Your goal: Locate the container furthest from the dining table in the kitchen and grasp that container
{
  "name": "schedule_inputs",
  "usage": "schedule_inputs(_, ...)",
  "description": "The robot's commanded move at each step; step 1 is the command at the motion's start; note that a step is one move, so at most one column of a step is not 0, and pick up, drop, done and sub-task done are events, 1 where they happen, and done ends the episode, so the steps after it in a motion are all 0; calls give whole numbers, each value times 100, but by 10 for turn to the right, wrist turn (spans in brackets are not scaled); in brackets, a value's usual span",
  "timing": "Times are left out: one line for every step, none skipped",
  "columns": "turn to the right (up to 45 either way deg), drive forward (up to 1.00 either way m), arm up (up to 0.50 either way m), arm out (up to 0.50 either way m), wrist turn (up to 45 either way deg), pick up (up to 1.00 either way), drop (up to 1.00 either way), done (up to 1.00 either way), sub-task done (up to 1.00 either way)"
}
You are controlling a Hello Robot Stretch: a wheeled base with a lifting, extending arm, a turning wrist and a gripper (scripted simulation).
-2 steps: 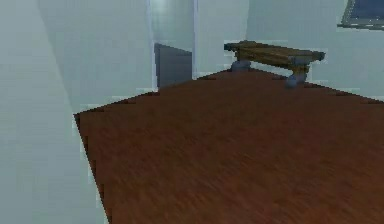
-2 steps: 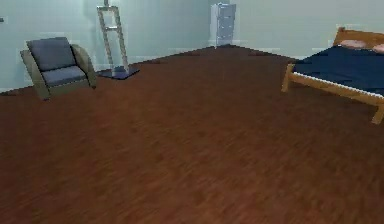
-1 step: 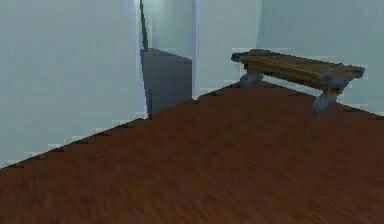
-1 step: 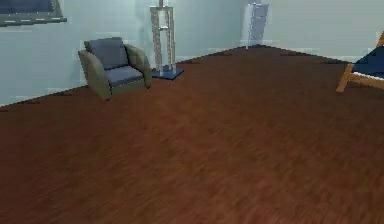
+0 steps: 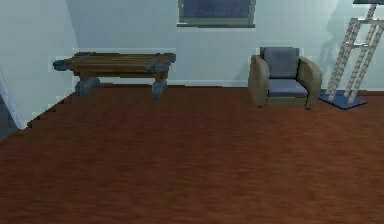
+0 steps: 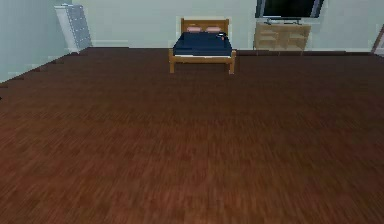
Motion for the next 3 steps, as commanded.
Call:
schedule_inputs(0, 5, 0, 0, 0, 0, 0, 0, 0)
schedule_inputs(-420, 0, 0, 0, 0, 0, 0, 0, 0)
schedule_inputs(0, 100, 0, 0, 0, 0, 0, 0, 0)
